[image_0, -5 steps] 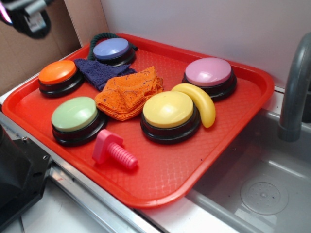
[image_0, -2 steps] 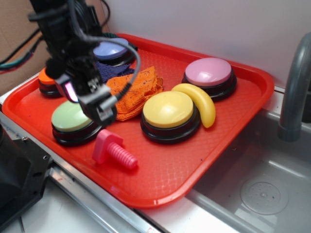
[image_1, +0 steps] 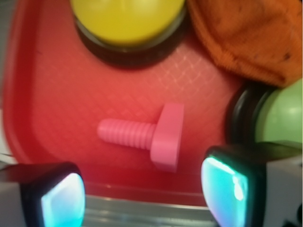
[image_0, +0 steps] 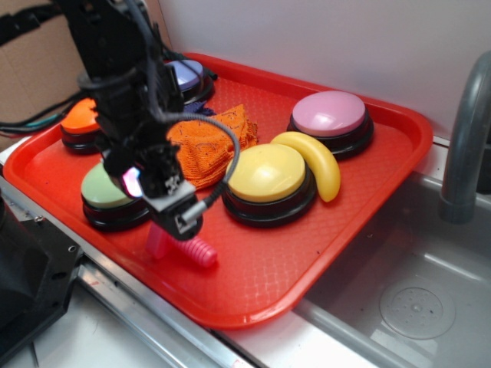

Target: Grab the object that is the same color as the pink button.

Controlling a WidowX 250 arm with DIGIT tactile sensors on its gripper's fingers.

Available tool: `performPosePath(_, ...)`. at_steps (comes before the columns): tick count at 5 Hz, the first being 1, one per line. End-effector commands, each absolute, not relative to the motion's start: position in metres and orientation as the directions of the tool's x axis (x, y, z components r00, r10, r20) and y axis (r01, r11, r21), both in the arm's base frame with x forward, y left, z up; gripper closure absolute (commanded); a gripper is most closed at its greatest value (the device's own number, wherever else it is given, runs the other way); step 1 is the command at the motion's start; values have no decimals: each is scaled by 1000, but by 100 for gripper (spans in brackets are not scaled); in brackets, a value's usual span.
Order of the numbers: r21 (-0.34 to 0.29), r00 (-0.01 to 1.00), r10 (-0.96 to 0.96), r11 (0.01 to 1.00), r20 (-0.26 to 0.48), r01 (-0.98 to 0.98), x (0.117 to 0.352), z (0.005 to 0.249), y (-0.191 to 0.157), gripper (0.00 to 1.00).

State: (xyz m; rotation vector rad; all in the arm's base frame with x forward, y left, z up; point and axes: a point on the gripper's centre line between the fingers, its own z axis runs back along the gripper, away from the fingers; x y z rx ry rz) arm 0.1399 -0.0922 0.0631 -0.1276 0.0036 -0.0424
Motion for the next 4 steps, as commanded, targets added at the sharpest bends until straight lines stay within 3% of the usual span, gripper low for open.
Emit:
performPosePath(1, -95, 997, -71, 993, -1, 70, 140, 47, -100, 0)
performPosePath(3, -78, 996, -84, 994, -23, 82, 141, 35, -100, 0)
performPosePath(4, -62, 997, -75, 995, -29, 73, 141, 32, -101, 54)
